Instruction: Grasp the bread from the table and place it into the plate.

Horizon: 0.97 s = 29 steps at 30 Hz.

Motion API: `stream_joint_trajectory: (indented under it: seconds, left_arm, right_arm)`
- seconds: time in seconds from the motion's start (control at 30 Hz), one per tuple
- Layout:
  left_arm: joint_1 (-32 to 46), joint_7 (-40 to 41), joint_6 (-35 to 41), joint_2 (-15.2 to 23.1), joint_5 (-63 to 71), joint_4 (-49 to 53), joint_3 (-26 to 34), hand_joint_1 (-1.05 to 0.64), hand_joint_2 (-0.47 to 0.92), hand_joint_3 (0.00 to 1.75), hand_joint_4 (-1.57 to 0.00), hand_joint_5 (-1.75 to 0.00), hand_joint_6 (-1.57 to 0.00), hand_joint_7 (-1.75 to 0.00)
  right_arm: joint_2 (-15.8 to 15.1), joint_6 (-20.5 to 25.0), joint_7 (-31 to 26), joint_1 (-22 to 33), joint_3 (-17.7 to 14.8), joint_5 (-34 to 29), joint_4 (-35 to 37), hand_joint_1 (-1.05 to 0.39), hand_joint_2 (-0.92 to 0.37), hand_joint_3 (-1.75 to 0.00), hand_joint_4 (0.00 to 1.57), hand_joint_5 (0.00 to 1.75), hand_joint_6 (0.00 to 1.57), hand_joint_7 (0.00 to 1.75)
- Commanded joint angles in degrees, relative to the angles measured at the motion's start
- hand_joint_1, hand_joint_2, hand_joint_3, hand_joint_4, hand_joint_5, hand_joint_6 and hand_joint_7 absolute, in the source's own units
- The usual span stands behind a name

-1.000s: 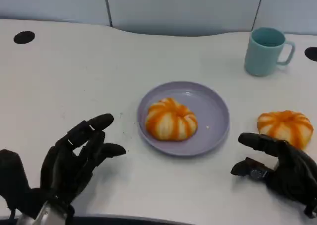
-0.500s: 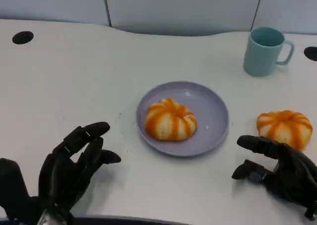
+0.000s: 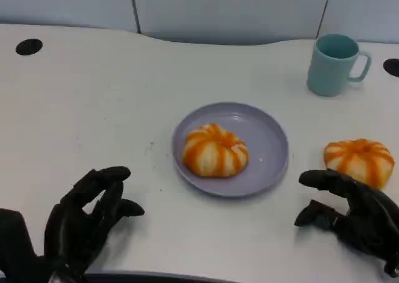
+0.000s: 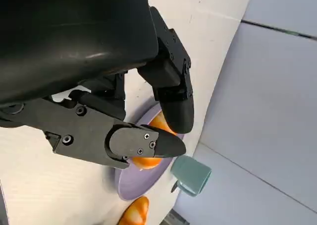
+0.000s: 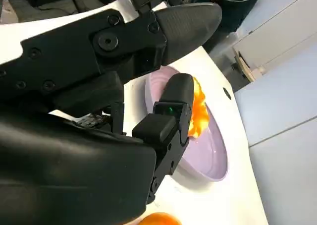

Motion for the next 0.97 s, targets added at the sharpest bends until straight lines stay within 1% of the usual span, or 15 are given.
stream_joint_trajectory:
  seconds: [0.03, 0.17, 0.33, 0.37, 0.57, 0.77, 0.97]
  left_arm:
    - [-0.3, 0.5, 0.5, 1.2, 0.2, 0.6, 0.5, -0.39, 0.91, 0.23, -0.65, -1.50, -0.68, -0.96]
    - [-0.3, 1.2, 1.9, 1.3, 0.2, 0.2, 0.6, -0.39, 0.91, 0.22, -0.67, -1.49, -0.70, -0.93]
    - [-0.3, 1.2, 2.1, 1.3, 0.3, 0.1, 0.7, -0.39, 0.91, 0.21, -0.67, -1.49, -0.70, -0.92]
    - [-0.5, 1.0, 1.9, 1.1, 0.0, 0.4, 0.9, -0.39, 0.91, 0.21, -0.67, -1.49, -0.71, -0.92]
    - [-1.0, 1.5, 1.1, 0.5, 0.2, 1.3, 1.4, -0.38, 0.92, 0.23, -0.64, -1.51, -0.69, -0.96]
    - [-1.6, 1.6, 0.6, 0.3, 0.3, 2.3, 1.7, -0.40, 0.91, 0.23, -0.67, -1.50, -0.68, -0.99]
    - [-1.7, 1.2, -0.2, 0.0, 0.1, 2.8, 1.8, -0.40, 0.90, 0.23, -0.67, -1.51, -0.68, -1.01]
  right_arm:
    - [-0.6, 1.2, -0.3, 1.0, -0.1, 0.1, 0.4, -0.36, -0.92, -0.16, 0.53, 1.33, 0.62, 0.82]
    - [-0.8, 0.8, -0.2, 0.9, -0.1, 0.0, 0.8, -0.36, -0.92, -0.15, 0.52, 1.33, 0.61, 0.83]
    - [-0.8, 0.8, -0.2, 0.9, -0.1, 0.0, 0.8, -0.36, -0.92, -0.15, 0.53, 1.33, 0.61, 0.83]
    - [-1.0, 0.2, 0.1, 0.8, -0.1, -0.2, 1.2, -0.36, -0.92, -0.15, 0.53, 1.33, 0.61, 0.83]
    - [-1.5, -1.1, 1.3, 0.0, -0.5, 0.0, 3.3, -0.38, -0.92, -0.17, 0.52, 1.33, 0.61, 0.84]
    - [-1.7, -3.3, 2.4, -1.0, -0.9, -0.2, 6.0, -0.39, -0.92, -0.15, 0.54, 1.32, 0.62, 0.83]
    - [-1.7, -4.1, 2.8, -1.7, -1.1, -0.1, 7.6, -0.39, -0.92, -0.14, 0.57, 1.31, 0.64, 0.83]
